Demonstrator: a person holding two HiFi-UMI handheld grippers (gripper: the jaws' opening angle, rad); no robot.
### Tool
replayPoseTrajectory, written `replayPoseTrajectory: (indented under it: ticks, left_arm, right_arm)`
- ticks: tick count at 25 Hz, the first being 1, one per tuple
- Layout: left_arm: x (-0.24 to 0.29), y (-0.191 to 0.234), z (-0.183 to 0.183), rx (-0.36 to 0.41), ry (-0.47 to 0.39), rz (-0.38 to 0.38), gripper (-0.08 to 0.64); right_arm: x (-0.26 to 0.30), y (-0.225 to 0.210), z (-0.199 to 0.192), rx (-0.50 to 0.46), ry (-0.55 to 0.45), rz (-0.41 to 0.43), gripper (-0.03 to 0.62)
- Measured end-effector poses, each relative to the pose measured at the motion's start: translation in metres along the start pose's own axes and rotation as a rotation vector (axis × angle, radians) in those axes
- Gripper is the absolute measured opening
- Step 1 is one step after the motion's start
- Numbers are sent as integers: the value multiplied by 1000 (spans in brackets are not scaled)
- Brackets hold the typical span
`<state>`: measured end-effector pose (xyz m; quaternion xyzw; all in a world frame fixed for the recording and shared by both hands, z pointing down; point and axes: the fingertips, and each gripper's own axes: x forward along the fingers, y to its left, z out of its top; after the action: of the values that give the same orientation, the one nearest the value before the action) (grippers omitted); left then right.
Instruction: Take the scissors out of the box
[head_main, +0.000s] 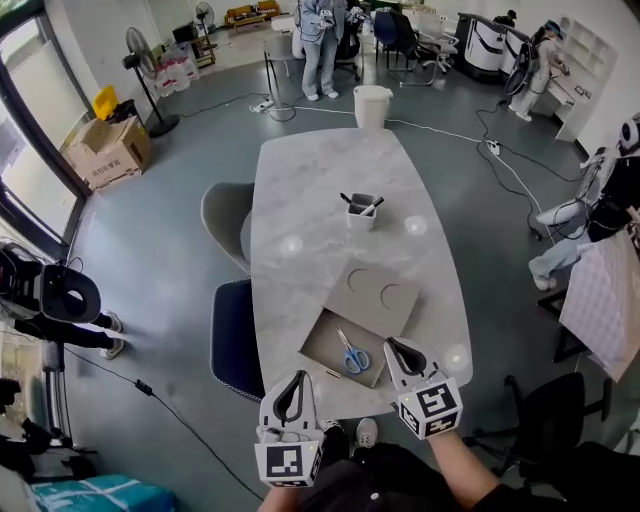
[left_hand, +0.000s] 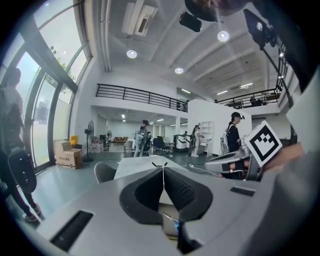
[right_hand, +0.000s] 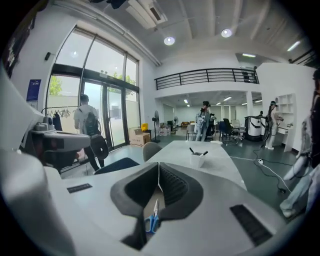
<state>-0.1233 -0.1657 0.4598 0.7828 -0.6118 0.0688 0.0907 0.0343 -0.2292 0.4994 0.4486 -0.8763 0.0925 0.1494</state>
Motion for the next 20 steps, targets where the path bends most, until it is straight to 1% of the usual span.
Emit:
replayPoseTrajectory:
  ticks: [3, 7, 10, 12, 16, 20]
  left_arm:
    - [6, 0, -13, -12, 33, -13, 17]
    - [7, 4, -41, -37, 109, -24, 17]
    - [13, 5, -62, -64, 158, -40, 17]
    - [16, 6, -77, -73, 184, -46, 17]
    - [24, 7, -107, -102, 239, -57, 17]
    - [32, 6, -127, -121, 267, -71, 17]
  right_arm:
    - [19, 5, -23, -34, 80, 6, 7]
    - [38, 19, -59, -118, 197, 15, 19]
    - [56, 26, -96, -104, 307, 44, 61]
    - [63, 30, -122, -96, 387, 58, 75]
    - [76, 34, -166, -132, 550, 83, 112]
    - [88, 45, -201, -175, 676, 136, 115]
